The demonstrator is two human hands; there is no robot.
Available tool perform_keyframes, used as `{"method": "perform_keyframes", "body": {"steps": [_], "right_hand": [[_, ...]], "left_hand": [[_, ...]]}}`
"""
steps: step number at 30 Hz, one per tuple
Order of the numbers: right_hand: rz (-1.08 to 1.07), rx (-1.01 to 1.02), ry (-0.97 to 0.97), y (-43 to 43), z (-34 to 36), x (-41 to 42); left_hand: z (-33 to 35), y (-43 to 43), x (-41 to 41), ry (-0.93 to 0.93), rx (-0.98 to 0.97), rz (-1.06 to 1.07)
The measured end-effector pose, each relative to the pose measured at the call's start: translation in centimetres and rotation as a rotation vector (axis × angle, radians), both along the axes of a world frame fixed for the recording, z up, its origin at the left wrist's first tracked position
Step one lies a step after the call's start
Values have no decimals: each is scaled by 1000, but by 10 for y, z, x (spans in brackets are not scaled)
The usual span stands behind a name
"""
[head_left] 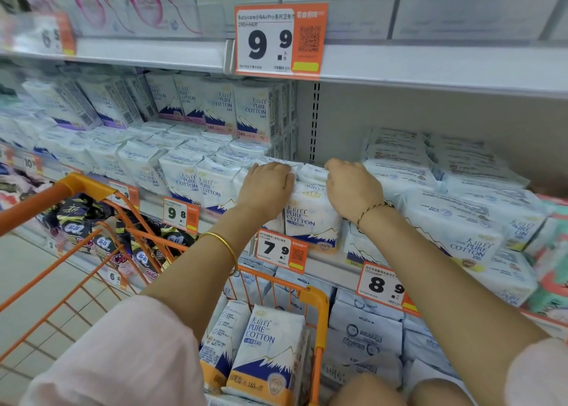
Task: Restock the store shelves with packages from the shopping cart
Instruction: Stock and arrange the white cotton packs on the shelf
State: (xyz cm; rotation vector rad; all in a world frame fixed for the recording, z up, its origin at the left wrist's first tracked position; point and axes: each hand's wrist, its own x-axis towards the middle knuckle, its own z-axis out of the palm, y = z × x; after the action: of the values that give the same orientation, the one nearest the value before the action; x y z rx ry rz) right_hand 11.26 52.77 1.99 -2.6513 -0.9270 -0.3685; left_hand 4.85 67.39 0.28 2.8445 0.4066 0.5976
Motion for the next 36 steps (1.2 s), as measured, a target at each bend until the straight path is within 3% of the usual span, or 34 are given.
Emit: {"method": "perform_keyframes", "body": {"steps": [6, 10, 12, 14, 19, 25, 30, 34, 36], "right_hand": [[18, 74, -155, -5, 3, -21], [267, 385, -254, -7, -8, -77], [403, 404, -168, -3, -28, -110], [498, 343, 27, 2, -54, -138], [486, 310, 420, 8, -108, -165], [344, 460, 481, 6, -111, -153], [318, 482, 493, 9, -115, -152], [320, 534, 502, 7, -118, -151], [319, 529, 498, 7, -119, -150]], "left_hand": [[9, -3, -26, -156, -155, -54], [8, 1, -83, -280, -284, -59], [-1, 5, -117, -256, -364, -10], [-19, 10, -147, -110, -448, 23], [-73, 10, -189, 663, -372, -154], [-102, -17, -181, 889, -434, -381], [-114, -49, -179, 865, -161, -601], [-120, -57, -183, 816, 262, -713], [-123, -62, -181, 790, 318, -744]]}}
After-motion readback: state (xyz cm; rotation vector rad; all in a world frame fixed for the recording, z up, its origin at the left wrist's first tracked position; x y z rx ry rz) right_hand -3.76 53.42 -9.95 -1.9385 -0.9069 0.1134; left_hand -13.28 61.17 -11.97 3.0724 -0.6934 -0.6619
